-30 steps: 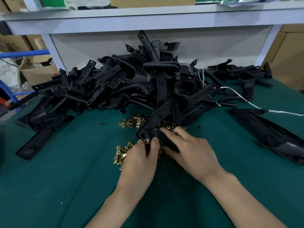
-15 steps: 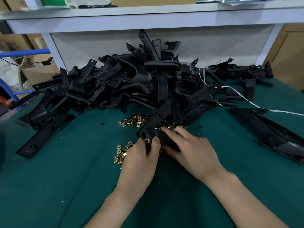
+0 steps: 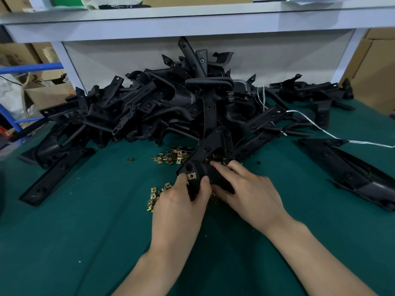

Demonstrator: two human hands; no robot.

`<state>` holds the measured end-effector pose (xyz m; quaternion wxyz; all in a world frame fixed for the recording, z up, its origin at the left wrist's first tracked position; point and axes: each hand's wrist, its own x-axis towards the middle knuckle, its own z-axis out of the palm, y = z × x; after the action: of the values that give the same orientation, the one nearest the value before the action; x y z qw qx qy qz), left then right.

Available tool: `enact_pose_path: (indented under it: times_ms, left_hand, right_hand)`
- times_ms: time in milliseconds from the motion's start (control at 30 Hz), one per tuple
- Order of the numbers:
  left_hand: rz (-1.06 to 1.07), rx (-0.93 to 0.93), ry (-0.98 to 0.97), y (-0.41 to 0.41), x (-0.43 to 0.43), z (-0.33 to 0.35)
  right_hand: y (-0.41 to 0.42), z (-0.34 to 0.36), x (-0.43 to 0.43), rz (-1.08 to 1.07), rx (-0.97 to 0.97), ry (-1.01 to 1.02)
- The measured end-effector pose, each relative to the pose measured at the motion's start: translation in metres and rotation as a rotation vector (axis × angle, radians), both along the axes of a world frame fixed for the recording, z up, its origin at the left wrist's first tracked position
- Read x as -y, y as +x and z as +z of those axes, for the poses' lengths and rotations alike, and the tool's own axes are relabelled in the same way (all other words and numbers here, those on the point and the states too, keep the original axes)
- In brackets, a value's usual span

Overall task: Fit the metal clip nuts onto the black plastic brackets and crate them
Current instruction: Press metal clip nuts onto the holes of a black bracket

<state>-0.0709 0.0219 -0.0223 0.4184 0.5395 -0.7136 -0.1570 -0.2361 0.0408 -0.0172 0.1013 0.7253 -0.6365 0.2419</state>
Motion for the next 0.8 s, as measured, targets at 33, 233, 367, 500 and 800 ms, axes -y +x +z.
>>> enact_pose_path:
  times_ms: [33,233,367,500,800]
  left_hand:
    - [0.006,0.007,-0.003,0.0000,-0.0003,-0.0005]
    - [0.004,0.011,0.019,0.0010,-0.0009,-0.0001]
    - [0.010,0.006,0.038,-0.0004,-0.0015,0.0019]
    - [-0.004,0.009,0.046,-0.0017,-0.0007,0.0033]
    - [0.078,0.135,0.048,0.0022,-0.0004,0.0027]
  right_hand:
    - [0.0001,0.0000,-0.0001,-0.001,-0.005,0.004]
    - [0.0007,0.0006,-0.0006,-0.015,-0.008,0.010]
    - [0.0017,0.0010,-0.0004,-0.023,-0.003,-0.004]
    - [0.0013,0.0005,-0.0007,-0.039,-0.008,-0.022]
    - [0.0016,0.0003,0.0002,-0.027,-0.010,-0.011]
